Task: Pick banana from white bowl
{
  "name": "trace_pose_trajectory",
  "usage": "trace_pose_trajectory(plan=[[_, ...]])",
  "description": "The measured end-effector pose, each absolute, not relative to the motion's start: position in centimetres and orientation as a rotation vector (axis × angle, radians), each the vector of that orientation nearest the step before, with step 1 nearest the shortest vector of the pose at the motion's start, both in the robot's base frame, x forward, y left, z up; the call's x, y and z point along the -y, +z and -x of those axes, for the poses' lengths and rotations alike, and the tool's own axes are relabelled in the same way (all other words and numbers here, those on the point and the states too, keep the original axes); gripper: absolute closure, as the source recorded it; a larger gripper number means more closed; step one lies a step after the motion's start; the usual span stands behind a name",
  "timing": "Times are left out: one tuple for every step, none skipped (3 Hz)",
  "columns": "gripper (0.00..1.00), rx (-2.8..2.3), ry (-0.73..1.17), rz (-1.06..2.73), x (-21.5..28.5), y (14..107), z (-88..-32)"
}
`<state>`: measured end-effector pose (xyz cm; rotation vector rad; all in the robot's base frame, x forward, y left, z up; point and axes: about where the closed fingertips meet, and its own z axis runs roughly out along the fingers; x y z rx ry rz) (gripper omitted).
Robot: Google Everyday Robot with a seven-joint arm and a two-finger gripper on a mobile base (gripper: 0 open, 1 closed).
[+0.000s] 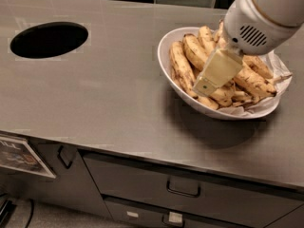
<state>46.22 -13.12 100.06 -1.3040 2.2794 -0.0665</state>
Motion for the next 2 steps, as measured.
trace_pose_trajectory(plan=[[0.19,-2.3,-0.092,1.24,14.59,100.53,-46.32],[0.24,-2.321,-0.111,1.207,15.54,100.53,-46.84]])
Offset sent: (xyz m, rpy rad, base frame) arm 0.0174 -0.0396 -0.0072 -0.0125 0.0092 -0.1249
